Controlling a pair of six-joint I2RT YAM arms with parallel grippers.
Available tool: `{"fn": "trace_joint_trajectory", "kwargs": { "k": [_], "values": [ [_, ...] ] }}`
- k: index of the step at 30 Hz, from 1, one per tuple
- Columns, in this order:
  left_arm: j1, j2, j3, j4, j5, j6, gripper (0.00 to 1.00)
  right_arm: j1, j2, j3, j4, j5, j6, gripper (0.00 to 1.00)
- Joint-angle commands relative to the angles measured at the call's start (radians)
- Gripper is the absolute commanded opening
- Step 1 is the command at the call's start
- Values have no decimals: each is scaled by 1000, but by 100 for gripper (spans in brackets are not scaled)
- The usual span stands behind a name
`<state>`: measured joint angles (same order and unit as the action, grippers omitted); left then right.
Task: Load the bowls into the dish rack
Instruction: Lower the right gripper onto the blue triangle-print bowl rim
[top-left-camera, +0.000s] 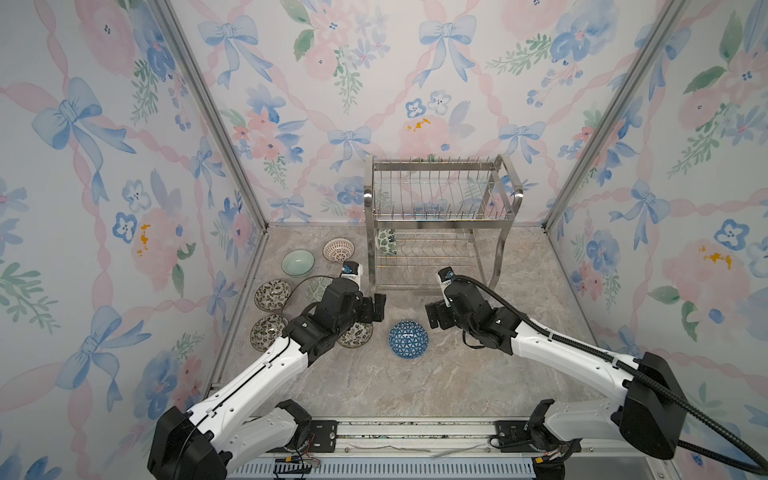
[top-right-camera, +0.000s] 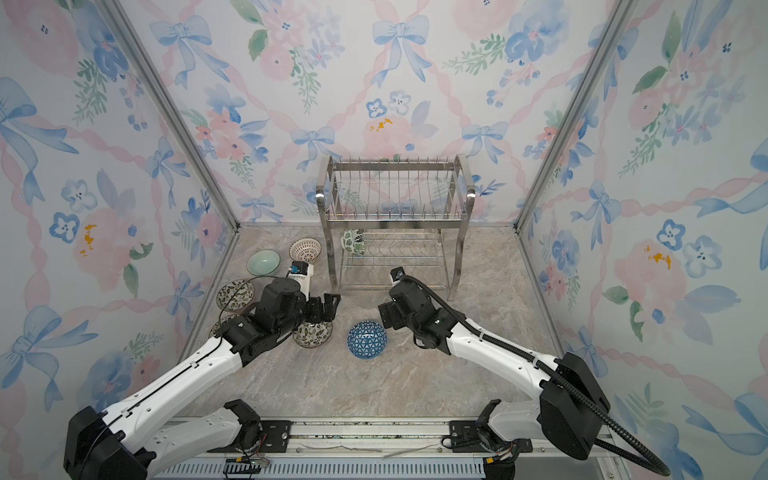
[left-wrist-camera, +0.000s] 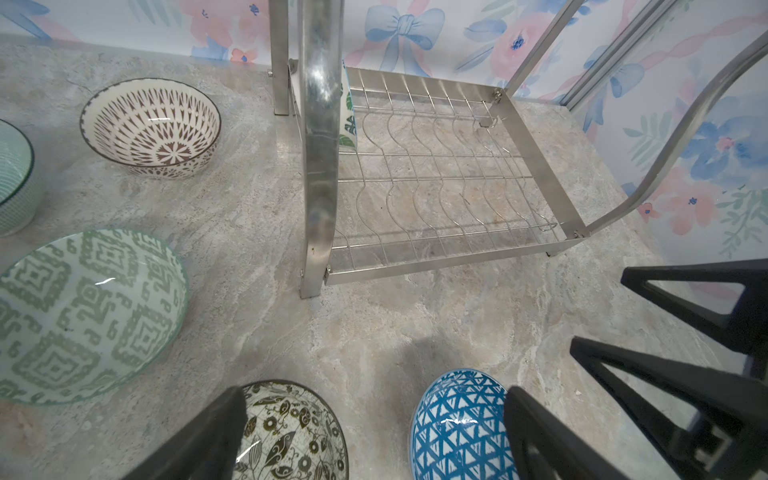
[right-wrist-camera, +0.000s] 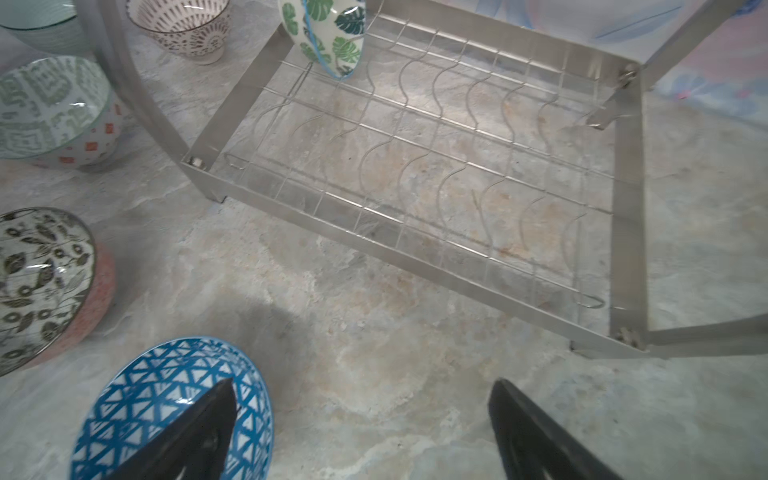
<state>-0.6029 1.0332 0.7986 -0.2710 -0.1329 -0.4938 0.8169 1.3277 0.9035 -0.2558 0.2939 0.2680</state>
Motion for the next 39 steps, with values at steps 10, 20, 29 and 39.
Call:
{"fn": "trace_joint_trajectory", "kwargs": {
  "k": [10, 20, 29, 39],
  "values": [
    [-7, -76, -90, -60, 246, -113, 98, 86, 135, -58, 10, -213, 174, 92],
    [-12, -96, -133, -59, 277, -167, 98, 87, 254, -10, 11, -164, 224, 71],
    [-24, -89, -141, -58, 276, -183, 98, 68, 321, 34, -31, -106, 244, 48],
    [-50, -79, -164, -25, 216, -183, 98, 16, 282, 2, -60, -99, 241, 21]
  ]
}}
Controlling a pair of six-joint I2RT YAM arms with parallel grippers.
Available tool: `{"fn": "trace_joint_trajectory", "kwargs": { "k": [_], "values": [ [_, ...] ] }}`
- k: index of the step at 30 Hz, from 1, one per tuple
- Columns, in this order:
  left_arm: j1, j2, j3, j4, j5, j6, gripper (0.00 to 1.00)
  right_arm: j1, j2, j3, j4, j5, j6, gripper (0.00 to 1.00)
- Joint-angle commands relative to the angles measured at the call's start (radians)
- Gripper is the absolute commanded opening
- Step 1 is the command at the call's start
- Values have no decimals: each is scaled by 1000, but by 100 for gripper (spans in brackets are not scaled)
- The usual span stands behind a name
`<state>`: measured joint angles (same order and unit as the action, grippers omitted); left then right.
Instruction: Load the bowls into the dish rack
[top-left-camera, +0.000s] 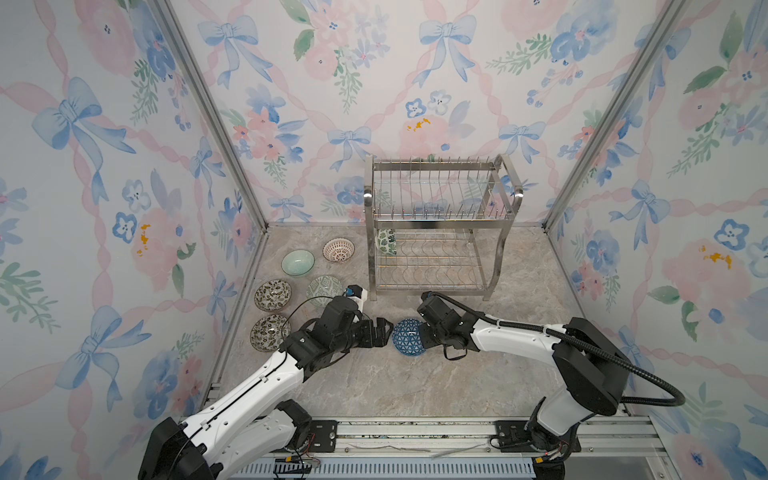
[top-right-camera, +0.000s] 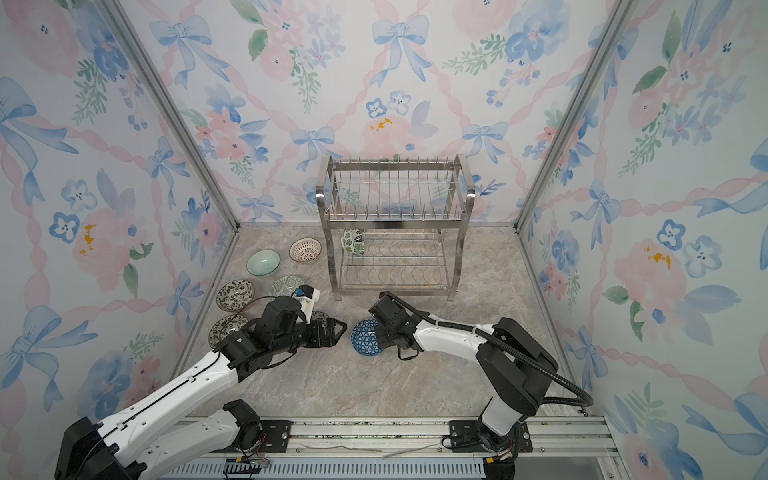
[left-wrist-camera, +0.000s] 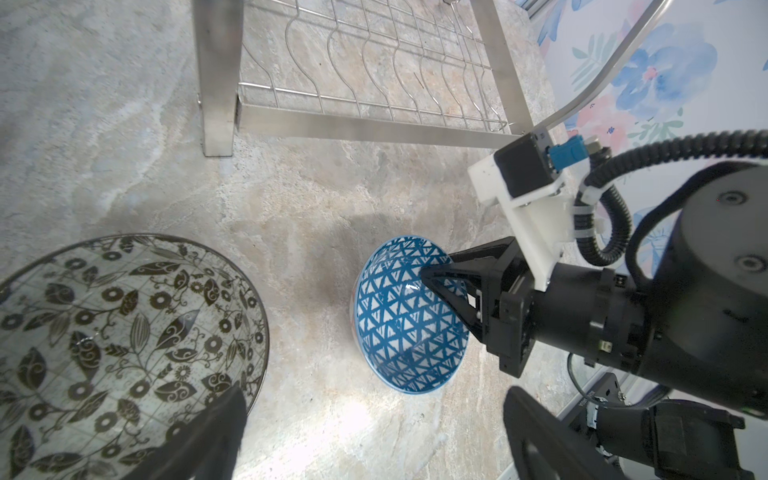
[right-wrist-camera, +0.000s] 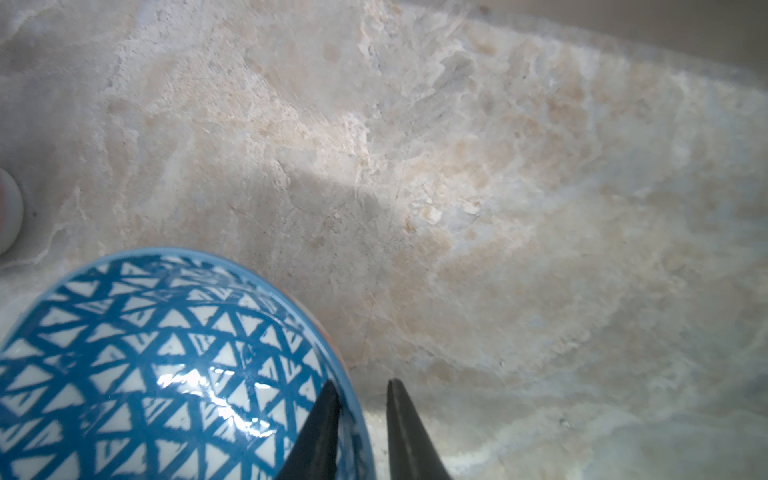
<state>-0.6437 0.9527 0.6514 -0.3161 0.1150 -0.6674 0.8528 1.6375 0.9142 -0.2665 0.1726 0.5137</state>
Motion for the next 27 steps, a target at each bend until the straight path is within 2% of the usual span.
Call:
{"fn": "trace_joint_trajectory", "kwargs": {
  "k": [1, 14, 22, 27],
  "values": [
    [-11, 1, -21, 28, -37, -11, 98, -23, -34, -10, -56, 26, -8, 21],
    [-58, 26, -83, 221, -119, 3, 98, -140, -131, -86, -126, 41, -50, 21],
    [-158, 176, -30, 308, -227, 92, 98, -209, -217, -144, -154, 44, -60, 20],
    [-208, 271, 14, 400, -265, 179, 98, -290, -278, -181, -180, 32, -71, 19]
  ]
}}
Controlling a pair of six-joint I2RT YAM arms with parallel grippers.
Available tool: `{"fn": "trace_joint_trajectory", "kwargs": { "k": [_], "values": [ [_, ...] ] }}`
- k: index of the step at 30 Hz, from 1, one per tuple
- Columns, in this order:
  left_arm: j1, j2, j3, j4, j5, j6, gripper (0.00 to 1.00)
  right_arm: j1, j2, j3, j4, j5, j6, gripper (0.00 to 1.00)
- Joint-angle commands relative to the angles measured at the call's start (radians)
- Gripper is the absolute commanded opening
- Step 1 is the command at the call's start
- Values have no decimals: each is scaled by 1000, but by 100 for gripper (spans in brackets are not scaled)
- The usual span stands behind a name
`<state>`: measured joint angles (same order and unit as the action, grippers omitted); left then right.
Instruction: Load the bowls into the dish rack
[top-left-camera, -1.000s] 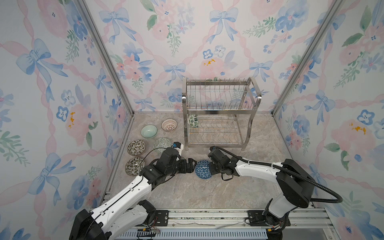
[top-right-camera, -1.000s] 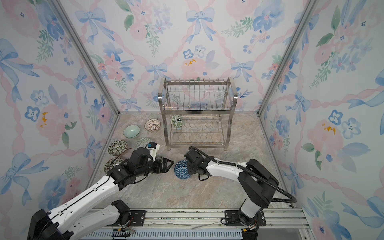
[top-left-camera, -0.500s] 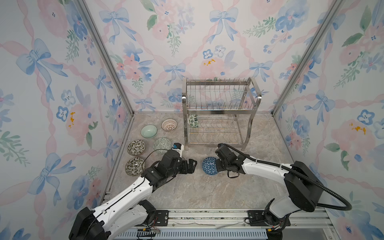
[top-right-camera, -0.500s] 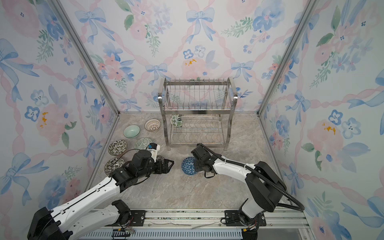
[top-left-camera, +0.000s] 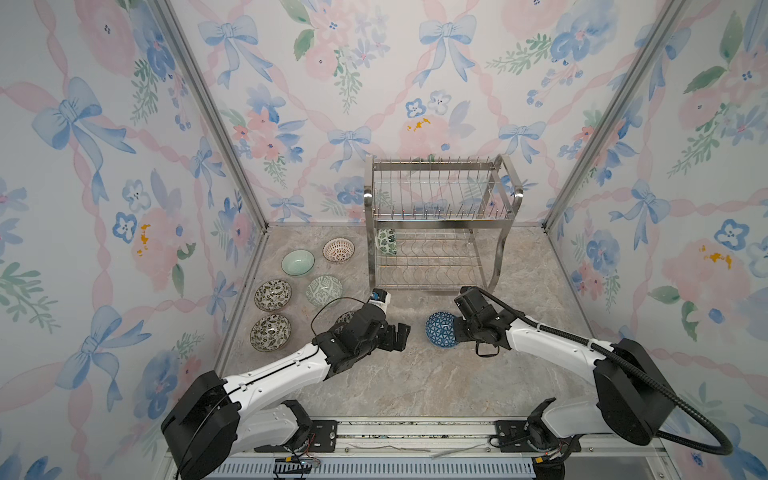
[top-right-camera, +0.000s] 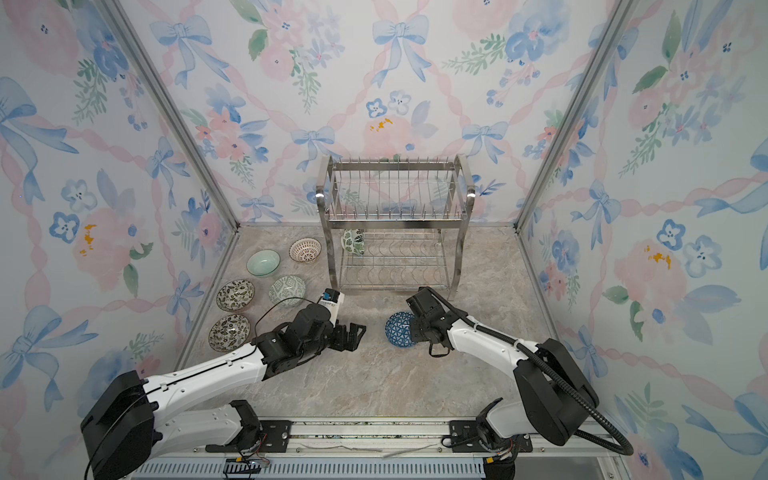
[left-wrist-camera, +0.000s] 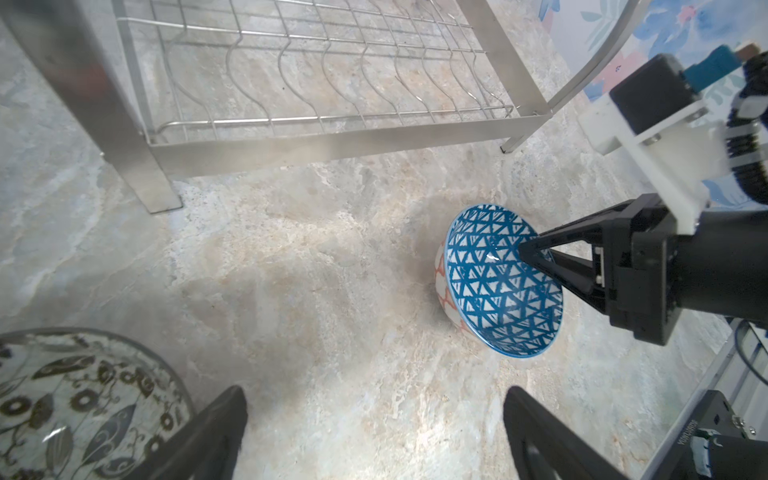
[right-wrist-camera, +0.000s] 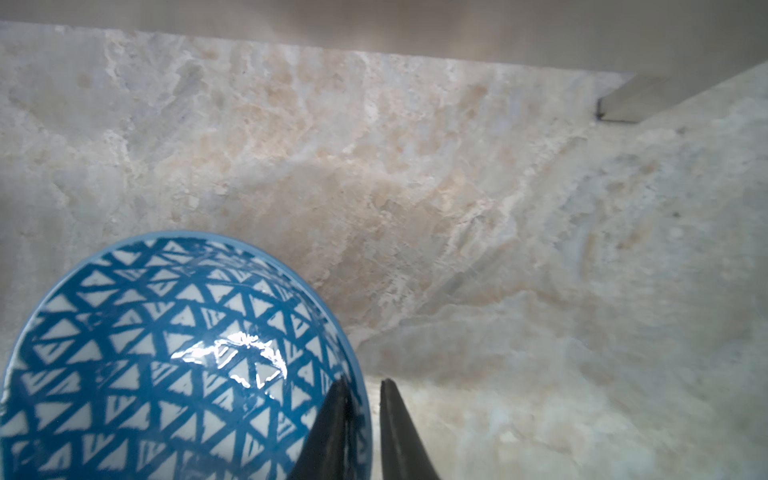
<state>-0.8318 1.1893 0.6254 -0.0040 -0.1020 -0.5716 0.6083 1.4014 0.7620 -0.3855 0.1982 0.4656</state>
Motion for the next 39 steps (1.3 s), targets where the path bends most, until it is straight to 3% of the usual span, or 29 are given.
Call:
{"fn": "trace_joint_trajectory", "kwargs": {
  "k": [1, 10, 18, 23, 39],
  "values": [
    [-26, 49, 48, 105, -51, 102, 98, -64, -53, -36, -65, 1, -25, 19],
    [-72, 249, 134, 294, -51, 367, 98, -204, -126, -93, -74, -49, -48, 19],
    [-79, 469, 295, 311, 54, 424, 98, -277, -122, -100, -84, -67, -30, 19],
    [-90, 590, 375, 318, 59, 507, 98, -294, -110, -96, -97, -70, -20, 20],
    [-90, 732, 460, 353, 148, 676, 98, -523, -70, -92, -72, -147, 34, 21]
  ]
}}
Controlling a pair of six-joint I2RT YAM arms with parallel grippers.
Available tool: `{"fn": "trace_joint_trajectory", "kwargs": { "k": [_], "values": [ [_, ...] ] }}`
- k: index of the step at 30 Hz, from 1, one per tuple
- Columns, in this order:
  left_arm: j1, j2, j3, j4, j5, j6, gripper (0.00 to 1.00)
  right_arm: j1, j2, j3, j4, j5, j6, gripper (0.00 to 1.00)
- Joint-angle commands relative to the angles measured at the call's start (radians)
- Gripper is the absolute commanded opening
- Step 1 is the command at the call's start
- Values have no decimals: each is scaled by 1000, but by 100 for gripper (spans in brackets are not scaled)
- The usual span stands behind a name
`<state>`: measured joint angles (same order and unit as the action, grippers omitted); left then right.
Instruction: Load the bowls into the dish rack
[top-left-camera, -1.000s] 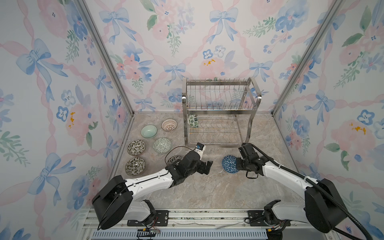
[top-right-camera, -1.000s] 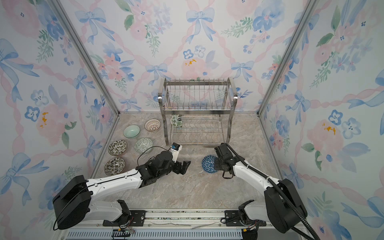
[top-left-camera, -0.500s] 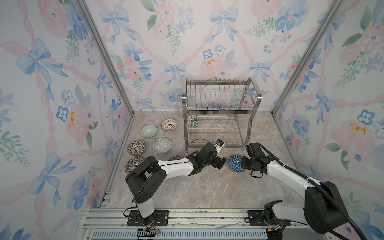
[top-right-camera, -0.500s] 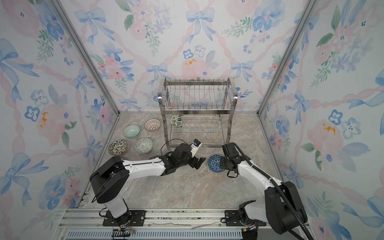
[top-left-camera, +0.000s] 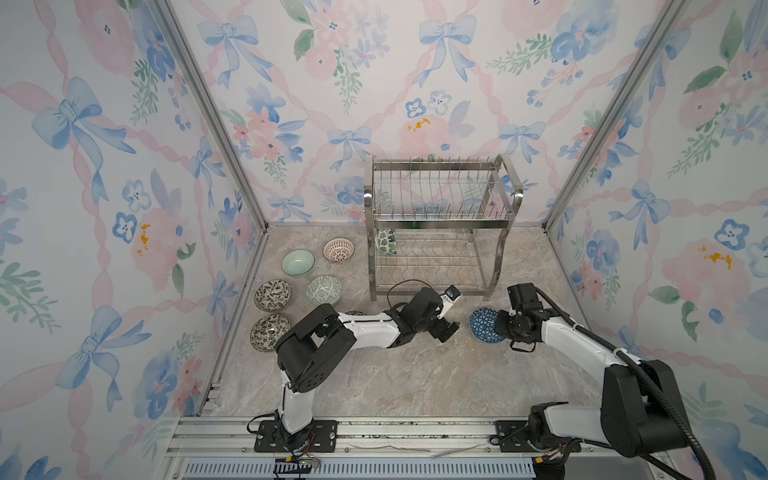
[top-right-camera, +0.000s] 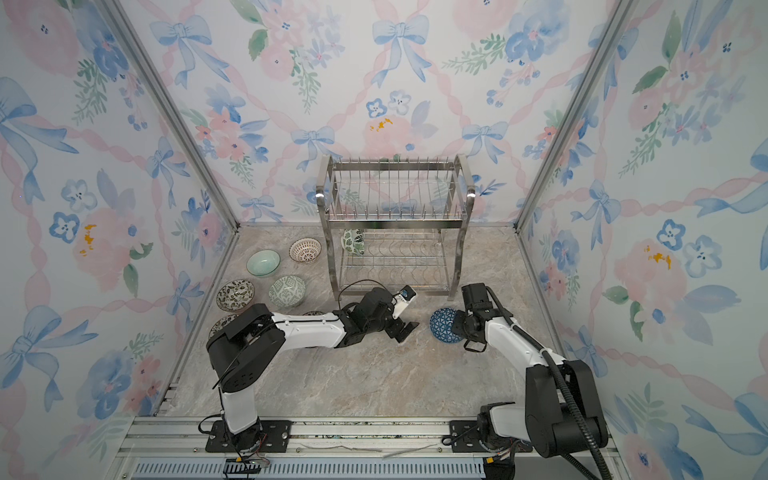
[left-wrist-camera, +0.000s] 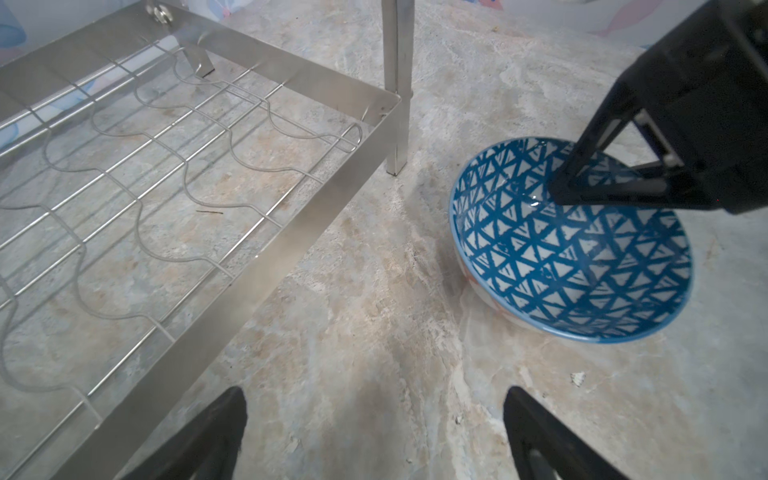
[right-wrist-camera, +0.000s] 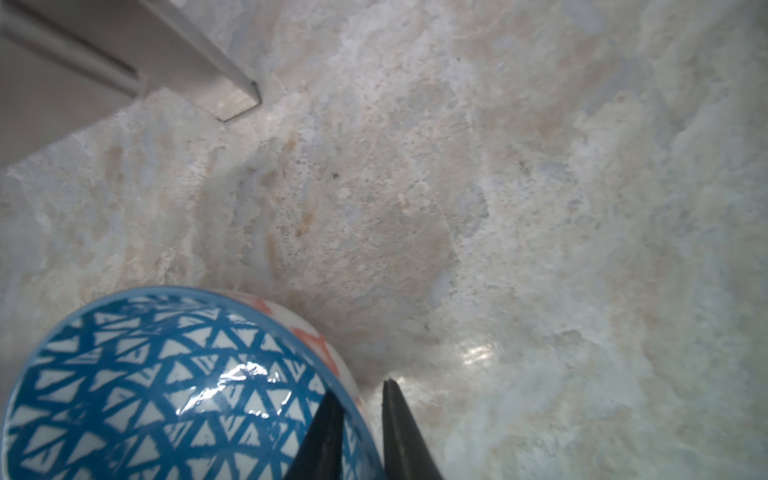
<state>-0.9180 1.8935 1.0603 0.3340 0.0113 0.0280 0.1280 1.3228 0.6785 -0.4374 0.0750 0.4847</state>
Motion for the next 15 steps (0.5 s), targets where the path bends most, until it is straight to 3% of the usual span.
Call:
{"fn": "trace_joint_trajectory", "kwargs": {
  "k": [1, 10, 15],
  "values": [
    [-3, 36, 32, 16, 34, 91, 98, -52, 10, -3, -21, -27, 16, 21],
    [27, 98, 83, 14, 71, 135, 98, -68, 30, 33, -40, -23, -6, 21],
    [66, 116, 111, 14, 154, 115, 98, -68, 36, 29, -34, -36, -3, 21]
  ]
}}
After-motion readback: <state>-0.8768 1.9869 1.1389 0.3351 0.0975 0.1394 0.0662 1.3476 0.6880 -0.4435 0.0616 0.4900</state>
